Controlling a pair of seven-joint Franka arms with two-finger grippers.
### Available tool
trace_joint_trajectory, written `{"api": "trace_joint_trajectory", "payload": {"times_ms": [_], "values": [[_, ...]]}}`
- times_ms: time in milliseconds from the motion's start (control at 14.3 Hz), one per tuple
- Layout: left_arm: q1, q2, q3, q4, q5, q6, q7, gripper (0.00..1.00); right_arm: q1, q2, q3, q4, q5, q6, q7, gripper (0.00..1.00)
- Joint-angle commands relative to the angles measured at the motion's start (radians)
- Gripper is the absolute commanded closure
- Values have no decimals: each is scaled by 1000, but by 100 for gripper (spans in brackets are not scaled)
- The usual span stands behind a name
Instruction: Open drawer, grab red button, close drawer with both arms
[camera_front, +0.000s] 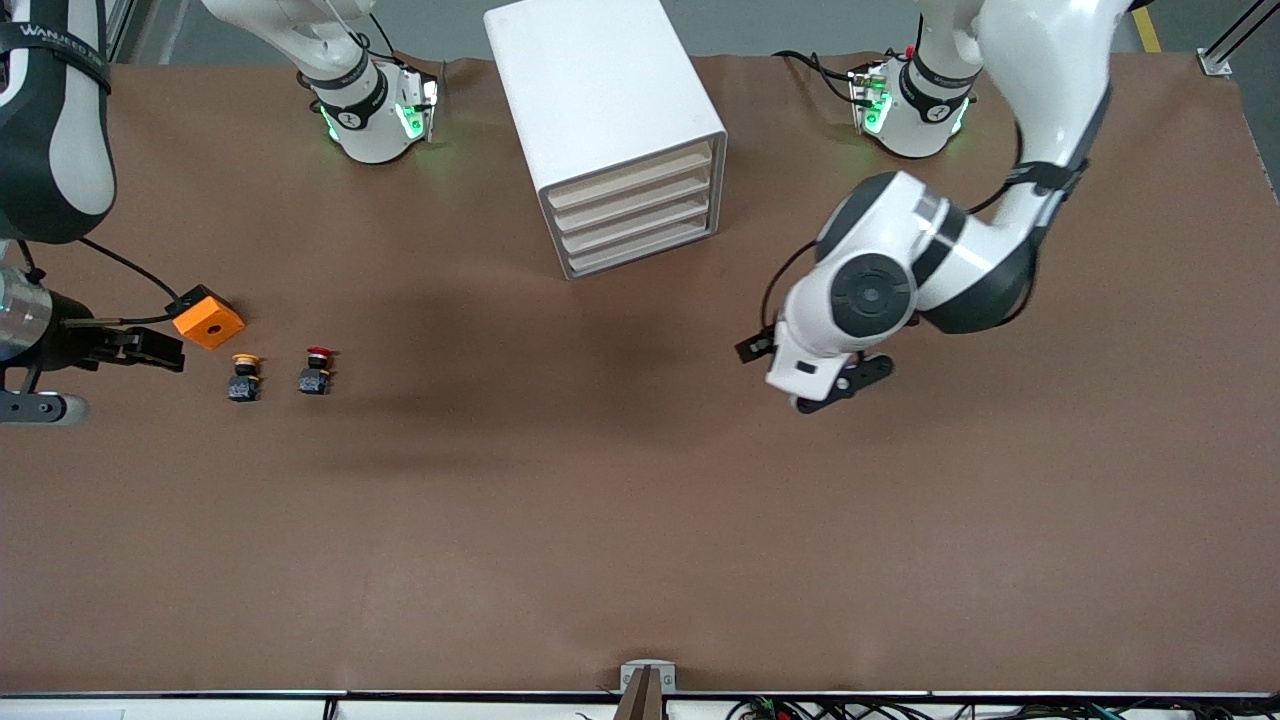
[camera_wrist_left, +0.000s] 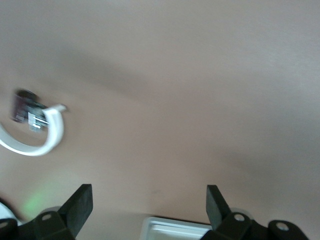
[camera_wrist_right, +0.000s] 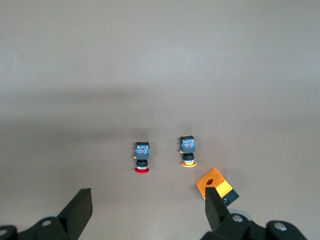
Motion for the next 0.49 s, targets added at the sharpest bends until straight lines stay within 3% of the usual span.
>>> {"api": "trace_joint_trajectory", "payload": {"times_ms": [0, 420], "values": [[75, -103, -20, -93, -3, -26, 107, 0, -16, 33, 13, 61, -3, -34, 19, 0], [302, -254, -26, -104, -64, -173, 485, 0, -19, -97, 11, 53, 46, -162, 64, 0]]}}
